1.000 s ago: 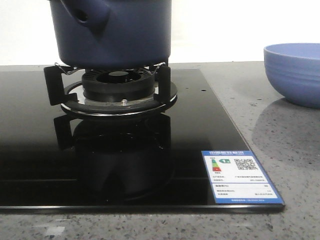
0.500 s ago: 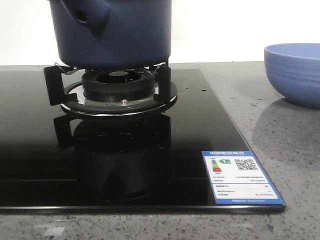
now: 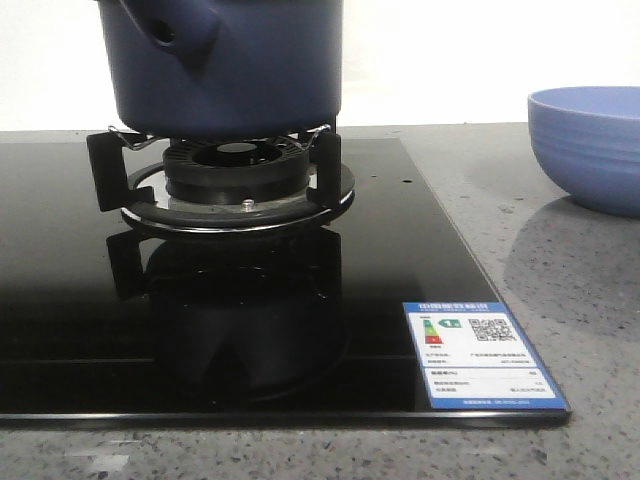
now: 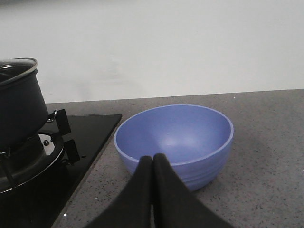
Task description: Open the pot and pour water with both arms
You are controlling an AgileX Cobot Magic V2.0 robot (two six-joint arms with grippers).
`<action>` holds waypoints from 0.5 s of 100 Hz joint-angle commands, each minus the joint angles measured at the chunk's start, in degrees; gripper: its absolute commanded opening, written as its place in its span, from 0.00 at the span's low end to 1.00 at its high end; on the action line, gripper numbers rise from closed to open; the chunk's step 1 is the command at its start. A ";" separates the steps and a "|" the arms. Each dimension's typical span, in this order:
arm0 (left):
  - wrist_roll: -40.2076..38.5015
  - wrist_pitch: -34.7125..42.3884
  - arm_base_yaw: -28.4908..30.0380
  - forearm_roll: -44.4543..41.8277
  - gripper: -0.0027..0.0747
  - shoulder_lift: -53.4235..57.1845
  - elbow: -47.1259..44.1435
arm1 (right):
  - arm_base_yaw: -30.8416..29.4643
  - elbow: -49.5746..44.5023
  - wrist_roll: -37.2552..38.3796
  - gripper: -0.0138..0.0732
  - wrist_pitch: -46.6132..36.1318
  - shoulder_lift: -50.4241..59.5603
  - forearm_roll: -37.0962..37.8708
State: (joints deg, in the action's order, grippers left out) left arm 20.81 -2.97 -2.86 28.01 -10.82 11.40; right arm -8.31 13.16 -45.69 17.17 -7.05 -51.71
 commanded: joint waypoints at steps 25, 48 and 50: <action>-22.77 8.18 -0.54 -23.40 0.01 10.21 -12.26 | 0.07 1.52 0.05 0.09 -2.59 -0.47 -1.26; -22.77 1.28 -0.54 -22.92 0.01 12.67 -13.31 | 0.07 1.52 0.05 0.09 -2.58 -0.47 -1.26; -22.77 1.00 -0.54 -22.92 0.01 12.67 -13.31 | 0.07 1.52 0.05 0.09 -2.58 -0.47 -1.26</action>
State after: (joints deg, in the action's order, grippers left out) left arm -1.27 -3.85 -2.86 4.99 0.25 0.12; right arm -8.31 13.16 -45.47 17.17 -7.05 -51.93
